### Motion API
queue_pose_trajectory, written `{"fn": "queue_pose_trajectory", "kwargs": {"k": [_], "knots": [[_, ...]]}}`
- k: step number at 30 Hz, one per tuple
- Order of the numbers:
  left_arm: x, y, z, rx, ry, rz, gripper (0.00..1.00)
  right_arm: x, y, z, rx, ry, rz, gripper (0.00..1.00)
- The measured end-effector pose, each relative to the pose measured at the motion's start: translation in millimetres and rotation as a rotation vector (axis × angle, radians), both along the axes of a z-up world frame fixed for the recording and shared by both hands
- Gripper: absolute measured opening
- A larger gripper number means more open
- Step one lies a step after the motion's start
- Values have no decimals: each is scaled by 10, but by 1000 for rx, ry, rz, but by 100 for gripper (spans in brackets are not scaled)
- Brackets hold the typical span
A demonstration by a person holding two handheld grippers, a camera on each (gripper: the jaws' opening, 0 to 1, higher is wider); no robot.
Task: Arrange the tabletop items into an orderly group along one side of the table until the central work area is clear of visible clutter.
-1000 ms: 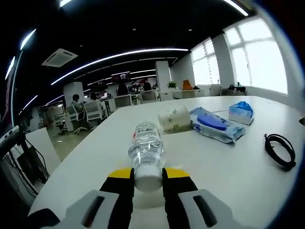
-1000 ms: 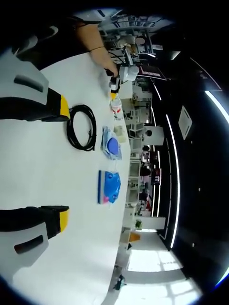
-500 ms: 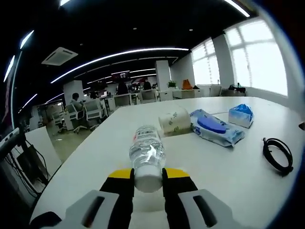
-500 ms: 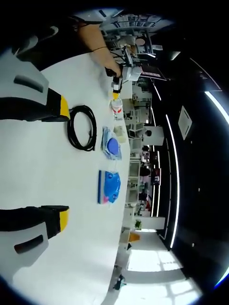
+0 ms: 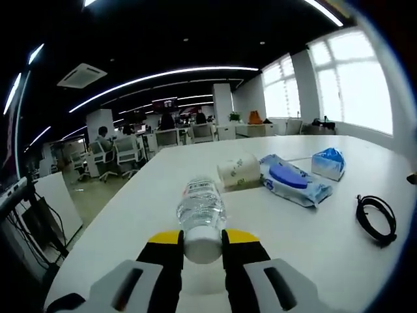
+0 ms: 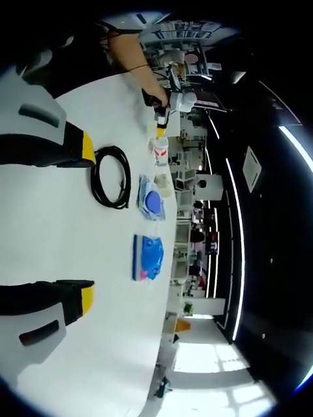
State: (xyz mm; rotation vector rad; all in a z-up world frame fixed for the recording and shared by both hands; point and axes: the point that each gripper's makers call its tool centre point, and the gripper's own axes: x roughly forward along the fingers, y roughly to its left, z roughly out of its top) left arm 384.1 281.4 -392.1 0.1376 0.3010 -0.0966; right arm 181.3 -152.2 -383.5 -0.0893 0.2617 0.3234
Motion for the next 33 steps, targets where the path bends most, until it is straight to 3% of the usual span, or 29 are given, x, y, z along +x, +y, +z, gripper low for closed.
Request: {"fn": "queue_pose_trajectory", "kwargs": {"k": [33], "knots": [[20, -38, 334, 49, -14, -8, 21, -36, -46, 38, 3, -15, -5, 65]]}}
